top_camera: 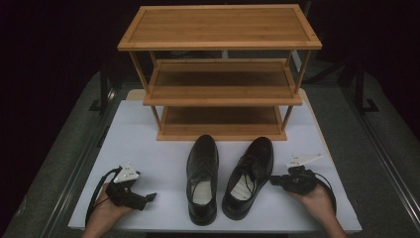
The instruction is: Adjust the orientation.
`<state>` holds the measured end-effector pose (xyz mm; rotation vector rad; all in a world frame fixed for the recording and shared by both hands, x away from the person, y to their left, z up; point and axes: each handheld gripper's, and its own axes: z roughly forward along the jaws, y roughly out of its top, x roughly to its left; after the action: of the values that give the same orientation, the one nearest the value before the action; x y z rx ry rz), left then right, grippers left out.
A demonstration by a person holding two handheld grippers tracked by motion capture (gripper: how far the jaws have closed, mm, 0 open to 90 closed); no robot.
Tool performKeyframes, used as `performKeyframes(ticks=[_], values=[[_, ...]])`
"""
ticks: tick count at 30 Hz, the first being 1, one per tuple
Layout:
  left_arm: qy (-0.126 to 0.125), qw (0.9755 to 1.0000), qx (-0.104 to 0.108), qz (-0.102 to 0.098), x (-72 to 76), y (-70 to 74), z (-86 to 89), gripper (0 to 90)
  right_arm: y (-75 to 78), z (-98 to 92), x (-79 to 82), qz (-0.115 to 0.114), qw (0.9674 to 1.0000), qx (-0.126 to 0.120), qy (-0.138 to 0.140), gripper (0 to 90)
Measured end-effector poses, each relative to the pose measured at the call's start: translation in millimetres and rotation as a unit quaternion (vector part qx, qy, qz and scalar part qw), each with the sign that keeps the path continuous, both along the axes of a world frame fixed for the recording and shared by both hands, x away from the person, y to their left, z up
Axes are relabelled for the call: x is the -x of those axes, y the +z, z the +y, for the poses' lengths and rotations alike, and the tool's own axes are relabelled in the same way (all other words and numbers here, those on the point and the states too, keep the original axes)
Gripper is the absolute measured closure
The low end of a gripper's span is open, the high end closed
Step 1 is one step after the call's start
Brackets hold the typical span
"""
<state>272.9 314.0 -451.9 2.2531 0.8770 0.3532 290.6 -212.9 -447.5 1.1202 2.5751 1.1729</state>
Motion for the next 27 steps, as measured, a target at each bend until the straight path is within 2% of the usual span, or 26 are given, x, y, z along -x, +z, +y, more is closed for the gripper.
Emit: performKeyframes(ticks=[3, 14, 27], values=[[0.000, 1.0000, 0.000, 0.000, 0.0, 0.0, 0.0, 0.0, 0.7, 3.1, -3.0, -0.002, 1.0000, -0.006, 0.003, 89.8], [0.000, 1.0000, 0.000, 0.000, 0.0, 0.0, 0.0, 0.0, 2.0, 18.2, -13.6, -0.002, 0.9999, 0.002, 0.012, 89.9], [0.000, 1.0000, 0.000, -0.001, 0.0, 0.0, 0.0, 0.0, 2.5, 44.9, -26.5, 0.000, 0.9991, 0.003, 0.043, 89.9]])
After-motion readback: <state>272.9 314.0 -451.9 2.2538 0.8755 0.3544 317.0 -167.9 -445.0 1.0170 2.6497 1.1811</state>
